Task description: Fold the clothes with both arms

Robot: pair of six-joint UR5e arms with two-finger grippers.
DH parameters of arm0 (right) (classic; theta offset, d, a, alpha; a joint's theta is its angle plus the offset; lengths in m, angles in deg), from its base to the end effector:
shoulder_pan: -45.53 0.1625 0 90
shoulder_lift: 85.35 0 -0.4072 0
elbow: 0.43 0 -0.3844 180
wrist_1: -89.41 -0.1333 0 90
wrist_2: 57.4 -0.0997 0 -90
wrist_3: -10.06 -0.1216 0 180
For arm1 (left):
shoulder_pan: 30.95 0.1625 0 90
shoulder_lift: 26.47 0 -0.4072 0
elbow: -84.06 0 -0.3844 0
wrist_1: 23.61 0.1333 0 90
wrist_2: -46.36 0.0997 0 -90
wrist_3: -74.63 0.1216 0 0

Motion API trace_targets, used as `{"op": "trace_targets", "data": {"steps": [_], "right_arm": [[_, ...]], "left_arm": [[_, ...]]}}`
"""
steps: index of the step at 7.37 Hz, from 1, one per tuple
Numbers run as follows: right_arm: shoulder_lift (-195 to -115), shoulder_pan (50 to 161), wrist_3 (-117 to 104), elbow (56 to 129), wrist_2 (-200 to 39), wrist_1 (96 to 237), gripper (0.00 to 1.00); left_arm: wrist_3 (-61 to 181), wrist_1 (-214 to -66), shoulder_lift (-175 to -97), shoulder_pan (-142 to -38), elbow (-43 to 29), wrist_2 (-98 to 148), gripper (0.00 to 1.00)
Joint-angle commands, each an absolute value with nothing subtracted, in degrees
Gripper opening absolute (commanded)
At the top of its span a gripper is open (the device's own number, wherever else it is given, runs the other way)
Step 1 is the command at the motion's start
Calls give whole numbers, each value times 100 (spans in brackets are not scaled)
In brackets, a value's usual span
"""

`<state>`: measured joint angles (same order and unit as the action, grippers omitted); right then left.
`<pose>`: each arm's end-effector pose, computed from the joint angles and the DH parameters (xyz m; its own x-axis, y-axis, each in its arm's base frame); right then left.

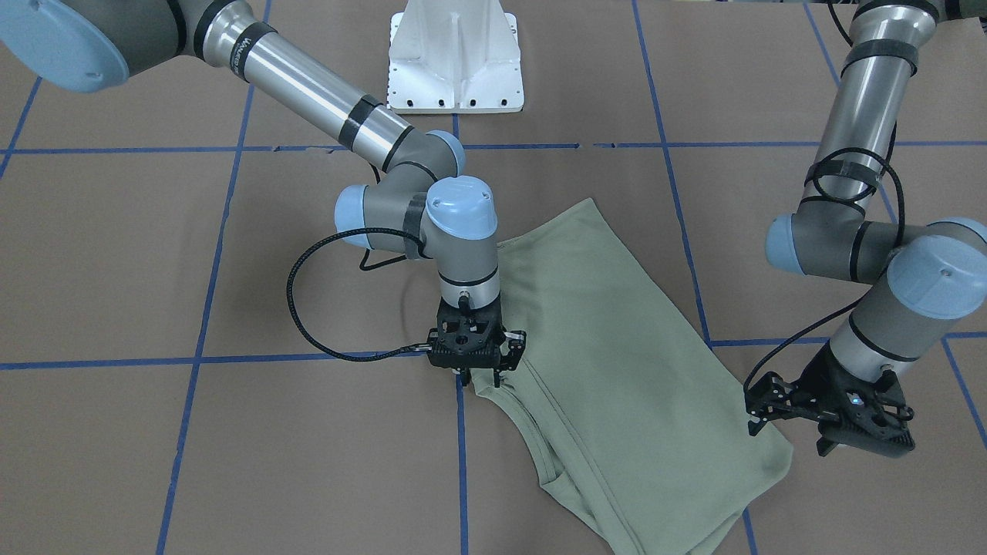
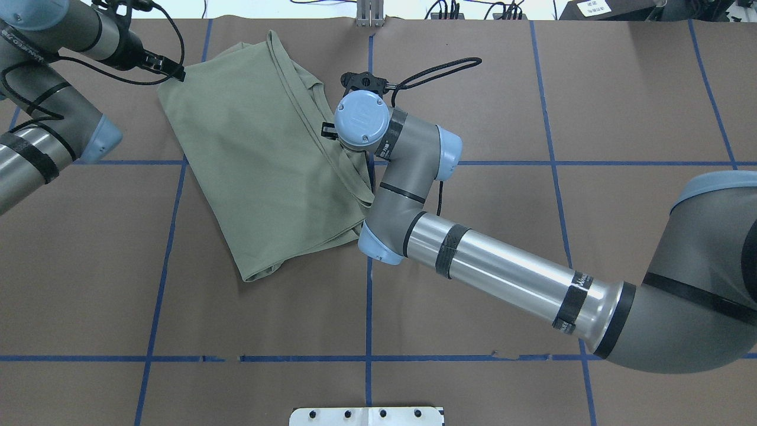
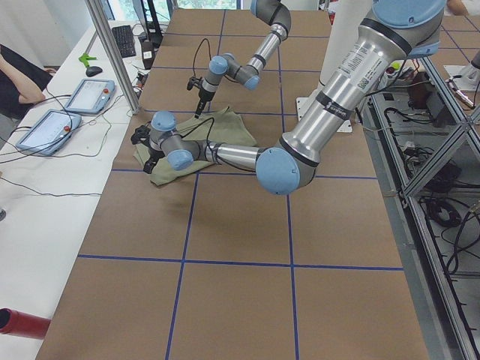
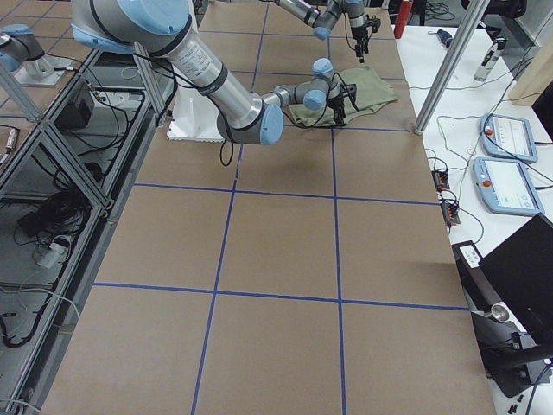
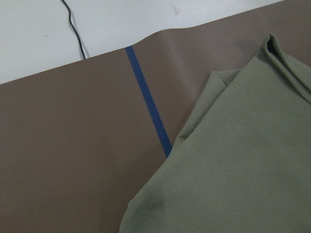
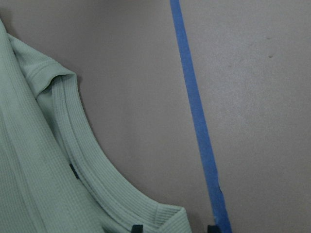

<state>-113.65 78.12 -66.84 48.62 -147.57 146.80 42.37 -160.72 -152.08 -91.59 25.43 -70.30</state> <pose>-0.6657 -0.5833 0.2119 0.6114 0.1218 0.7819 -0.4087 0.8947 0.1801 0.3077 -0.7076 0.4551 0.6768 0.3382 -0.6538 0.0651 0.8572 0.5108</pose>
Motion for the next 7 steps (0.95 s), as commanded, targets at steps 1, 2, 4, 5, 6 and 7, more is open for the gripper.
{"op": "trace_targets", "data": {"steps": [1, 2, 4, 5, 6, 7], "right_arm": [[-11365, 7797, -6684, 4852, -14757, 14680, 54], [-11365, 7797, -6684, 4844, -14757, 14680, 42], [-11356, 7797, -6684, 4844, -14766, 14680, 0], [-11347, 7797, -6684, 4852, -14784, 14680, 0], [-11304, 7805, -6684, 4852, -14810, 14688, 0], [-11303, 7823, -6684, 4896, -14828, 14697, 0]], "left_arm": [[4237, -16072, -15207, -9159, 2543, -7027, 100], [4237, -16072, -15207, -9159, 2543, -7027, 100], [4237, -16072, -15207, -9159, 2543, -7036, 100], [4237, -16072, -15207, -9159, 2543, -7027, 100], [4229, -16072, -15207, -9159, 2543, -7027, 100], [4229, -16072, -15207, -9159, 2543, -7036, 100]]}}
